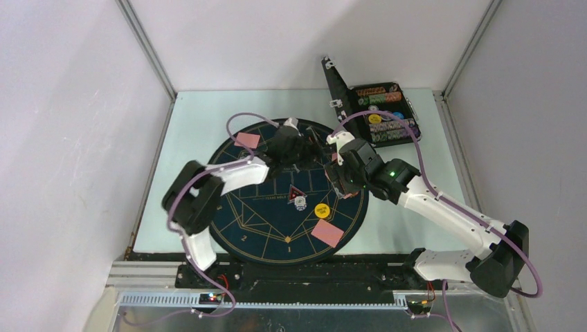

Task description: Distribute texas hold em gaming equipment

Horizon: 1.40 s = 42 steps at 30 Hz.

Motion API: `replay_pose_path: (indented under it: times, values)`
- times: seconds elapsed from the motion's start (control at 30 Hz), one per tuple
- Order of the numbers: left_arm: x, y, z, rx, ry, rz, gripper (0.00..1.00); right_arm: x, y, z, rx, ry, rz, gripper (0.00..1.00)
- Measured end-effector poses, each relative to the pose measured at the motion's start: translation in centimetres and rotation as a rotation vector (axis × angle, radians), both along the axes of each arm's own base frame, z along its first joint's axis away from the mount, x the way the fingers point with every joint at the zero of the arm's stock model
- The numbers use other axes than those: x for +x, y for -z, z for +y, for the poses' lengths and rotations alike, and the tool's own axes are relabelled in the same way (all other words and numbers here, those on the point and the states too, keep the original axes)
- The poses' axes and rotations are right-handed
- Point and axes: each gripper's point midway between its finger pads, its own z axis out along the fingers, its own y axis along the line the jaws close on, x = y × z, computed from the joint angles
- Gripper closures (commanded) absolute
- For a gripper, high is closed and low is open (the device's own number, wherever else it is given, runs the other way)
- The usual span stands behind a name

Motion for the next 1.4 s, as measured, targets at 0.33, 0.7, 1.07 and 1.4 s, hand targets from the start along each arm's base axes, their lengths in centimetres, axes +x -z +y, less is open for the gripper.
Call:
replay_pose_path:
  times: [0.33,0.7,1.07,1.4]
  values:
    - [-5.5,-5.7,8.7,0.101,-0.056,-0.104,0.00,-0.5,0.1,0.4,0.005,-0.028,0.008,1.00]
    - [-14.6,-9.7,12.4,-0.088,0.214,-0.289,0.00,-4.1,0.8,3.8,-0.013,-0.264,0.033,1.00]
    - [-19.9,-10.2,8.4,-0.209,0.554,-0.318,0.00,-6.4,1.0,5.9,0.010,-0.413,0.056,1.00]
    - [-20.1,-8.4,6.4,-0.196,0.625,-0.262,0.00,-7.3,1.1,6.2,0.010,-0.456,0.072,1.00]
